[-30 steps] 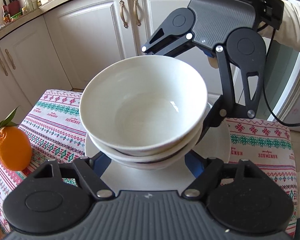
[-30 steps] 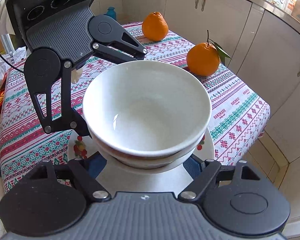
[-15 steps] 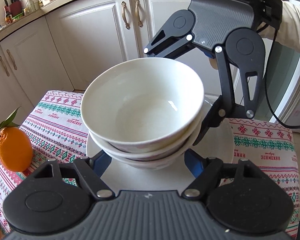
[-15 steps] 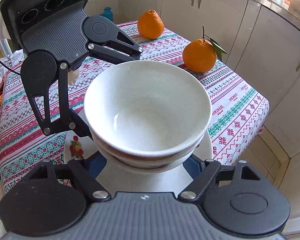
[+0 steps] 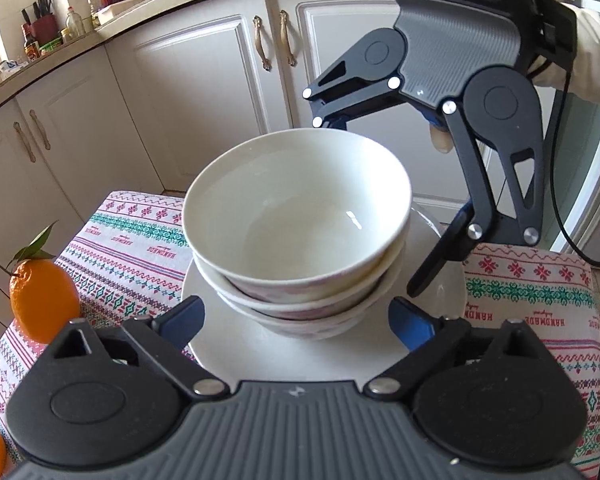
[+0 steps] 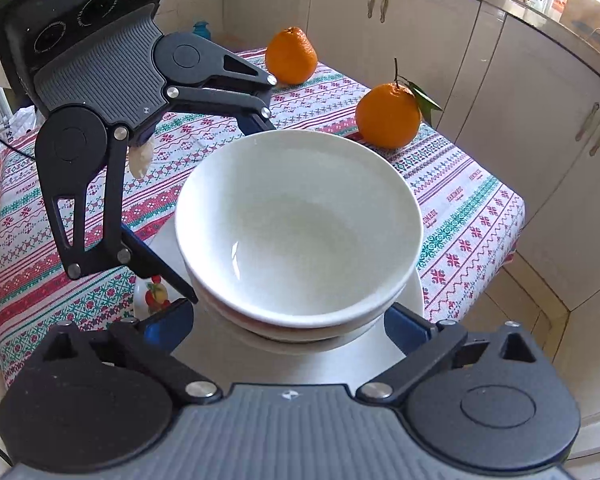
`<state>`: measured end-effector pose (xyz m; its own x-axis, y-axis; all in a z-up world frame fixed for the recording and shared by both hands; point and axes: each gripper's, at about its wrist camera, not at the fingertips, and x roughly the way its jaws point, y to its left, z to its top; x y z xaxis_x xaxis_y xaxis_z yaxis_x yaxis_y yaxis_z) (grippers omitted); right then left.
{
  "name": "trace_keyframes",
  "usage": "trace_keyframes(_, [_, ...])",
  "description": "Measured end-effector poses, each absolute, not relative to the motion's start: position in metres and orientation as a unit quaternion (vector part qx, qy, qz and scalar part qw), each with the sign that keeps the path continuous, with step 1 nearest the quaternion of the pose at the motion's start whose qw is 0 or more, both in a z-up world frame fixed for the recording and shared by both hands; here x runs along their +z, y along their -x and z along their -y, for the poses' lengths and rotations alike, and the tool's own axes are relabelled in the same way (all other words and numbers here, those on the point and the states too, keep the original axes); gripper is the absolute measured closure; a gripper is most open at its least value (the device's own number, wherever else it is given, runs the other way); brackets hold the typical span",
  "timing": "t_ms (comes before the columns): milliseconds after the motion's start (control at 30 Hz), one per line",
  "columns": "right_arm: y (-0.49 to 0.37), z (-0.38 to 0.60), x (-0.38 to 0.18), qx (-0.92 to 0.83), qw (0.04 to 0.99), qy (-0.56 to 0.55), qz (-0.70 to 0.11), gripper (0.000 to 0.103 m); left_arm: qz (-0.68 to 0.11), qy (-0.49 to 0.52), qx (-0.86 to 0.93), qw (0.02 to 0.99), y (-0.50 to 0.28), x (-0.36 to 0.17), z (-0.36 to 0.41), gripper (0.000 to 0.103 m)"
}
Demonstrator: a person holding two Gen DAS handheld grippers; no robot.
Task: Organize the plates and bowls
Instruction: 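Lower the bowls onto the plate stack with the left tool while the right tool lowers too, then open the left tool and pull back while the right tool opens and pulls back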
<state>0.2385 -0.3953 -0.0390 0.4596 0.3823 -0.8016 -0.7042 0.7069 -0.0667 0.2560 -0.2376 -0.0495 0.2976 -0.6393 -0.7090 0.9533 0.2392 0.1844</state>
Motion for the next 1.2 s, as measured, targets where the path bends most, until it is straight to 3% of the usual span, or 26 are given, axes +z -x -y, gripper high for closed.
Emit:
trace_keyframes(167, [-0.227,0.394,-0.032,0.291,0.846,0.202,-0.399,0.0,-0.228,-0.314,-0.487,0.783,-0.241,-0.041,0.22,0.003])
trace_keyframes(467, [-0.187,0.375,-0.017,0.14,0.893,0.159,-0.397,0.0,-0.211,-0.225,-0.393,0.866,-0.202,-0.018,0.176,0.001])
trace_keyframes(800, [-0.12,0.34,-0.02,-0.11,0.914,-0.004,-0.391,0.0,-0.292,-0.073,-0.255,0.919,-0.159,-0.025,0.142,0.001])
trace_keyframes(1200, [-0.041,0.295,0.017,-0.167,0.924,-0.04,-0.341,0.0,-0.279,-0.072,-0.192,0.938,-0.099,0.013,0.118,0.001])
